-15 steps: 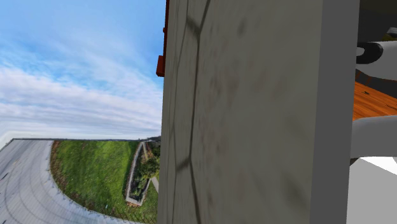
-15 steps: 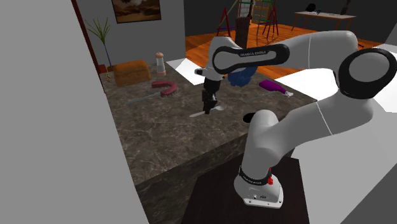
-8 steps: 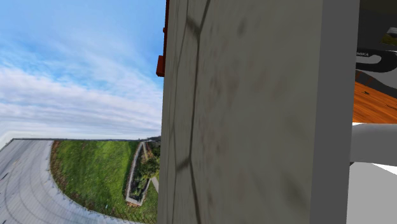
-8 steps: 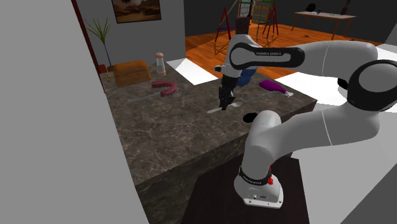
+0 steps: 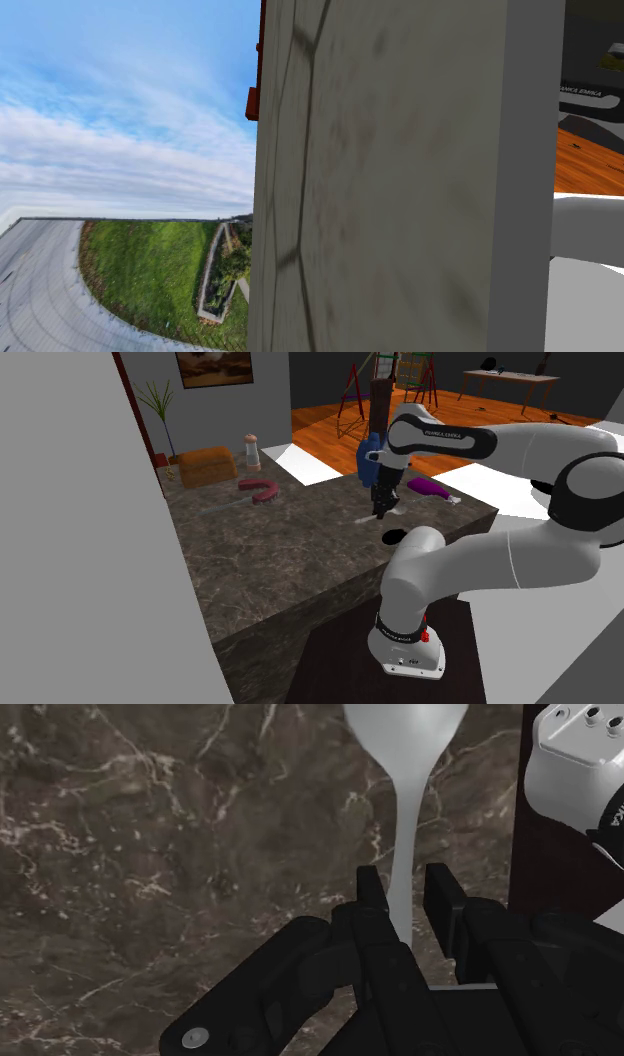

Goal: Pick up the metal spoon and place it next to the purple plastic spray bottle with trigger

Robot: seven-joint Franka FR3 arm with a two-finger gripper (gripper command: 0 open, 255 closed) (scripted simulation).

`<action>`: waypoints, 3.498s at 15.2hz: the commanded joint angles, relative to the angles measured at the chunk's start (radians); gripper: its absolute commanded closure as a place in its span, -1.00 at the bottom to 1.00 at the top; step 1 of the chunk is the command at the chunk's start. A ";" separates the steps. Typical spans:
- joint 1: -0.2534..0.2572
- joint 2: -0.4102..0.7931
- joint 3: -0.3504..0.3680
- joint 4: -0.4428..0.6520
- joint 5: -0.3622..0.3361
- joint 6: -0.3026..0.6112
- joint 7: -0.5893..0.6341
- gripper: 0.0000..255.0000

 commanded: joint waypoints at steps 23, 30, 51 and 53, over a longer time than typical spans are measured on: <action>0.238 0.118 -0.551 0.708 -0.235 -0.194 -0.555 1.00; 0.455 0.086 -0.739 1.048 -0.302 -0.283 -0.708 1.00; 0.829 -0.110 -0.996 1.636 -0.460 -0.359 -0.960 1.00; 0.817 -0.118 -0.998 1.611 -0.464 -0.339 -0.952 1.00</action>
